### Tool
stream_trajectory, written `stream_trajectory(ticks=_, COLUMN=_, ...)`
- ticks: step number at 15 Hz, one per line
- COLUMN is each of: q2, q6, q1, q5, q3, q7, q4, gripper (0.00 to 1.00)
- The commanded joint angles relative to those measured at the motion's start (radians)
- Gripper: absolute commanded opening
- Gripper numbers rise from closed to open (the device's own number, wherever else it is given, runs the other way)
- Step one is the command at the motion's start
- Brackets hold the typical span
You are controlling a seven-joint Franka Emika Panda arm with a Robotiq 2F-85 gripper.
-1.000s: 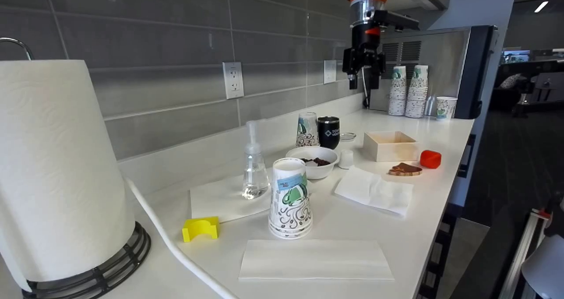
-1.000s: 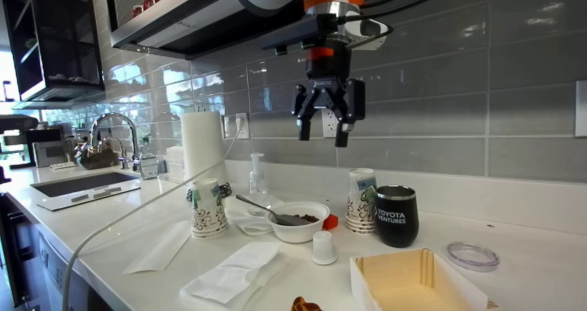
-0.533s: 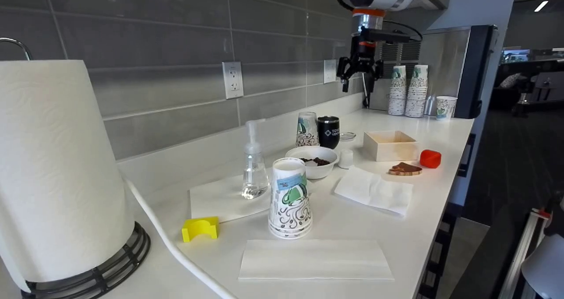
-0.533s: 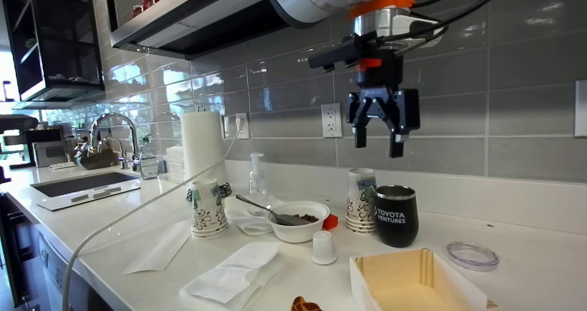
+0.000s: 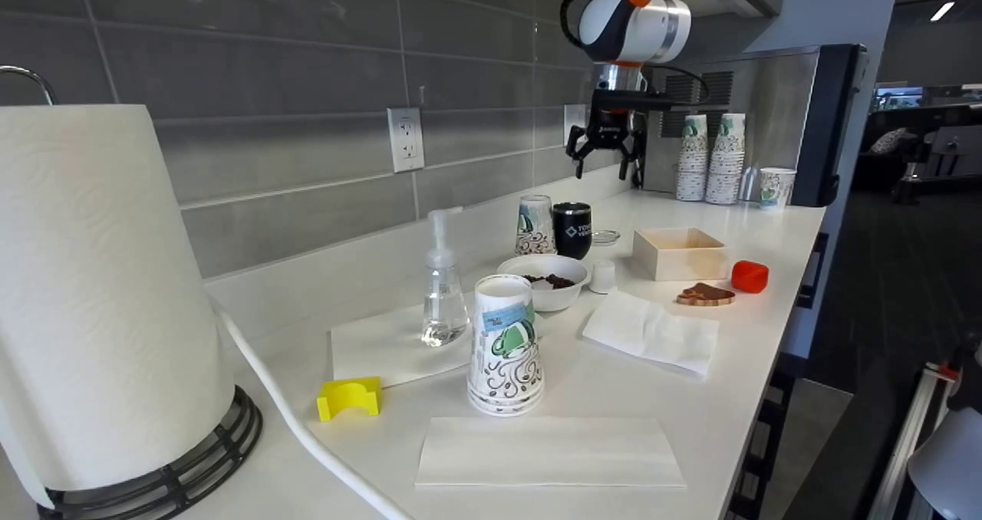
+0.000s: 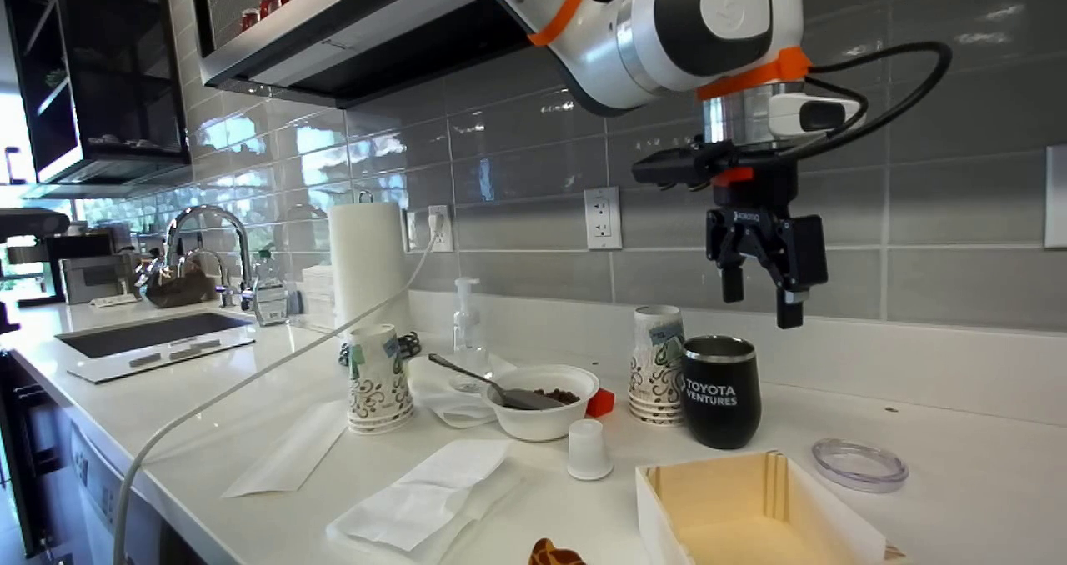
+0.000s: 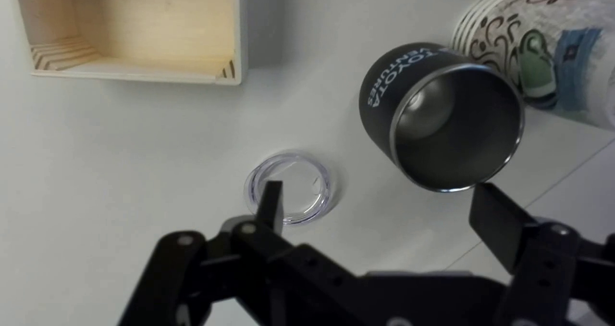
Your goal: Put the lid on the black cup
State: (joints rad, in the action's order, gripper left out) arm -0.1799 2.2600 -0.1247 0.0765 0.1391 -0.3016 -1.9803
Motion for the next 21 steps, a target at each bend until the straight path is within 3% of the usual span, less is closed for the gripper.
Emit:
stream_trajectory(ticks=1, q2=-0.118, q6=0.018, q1=-0.006, q5=0.016, q3=0.016, q7=-0.066, q4=0.105, gripper=1.0)
stream_trajectory(ticks=10, q2=-0.313, q6=-0.007, q1=-0.043, q5=0.074, q3=0.057, q7=-0.151, q4=0.259, gripper=1.0)
stream_trajectory(ticks=21, q2=-0.449, q6=-0.006, q1=-0.038, q5=0.073, q3=0.065, q7=-0.207, q4=0.329, gripper=1.0)
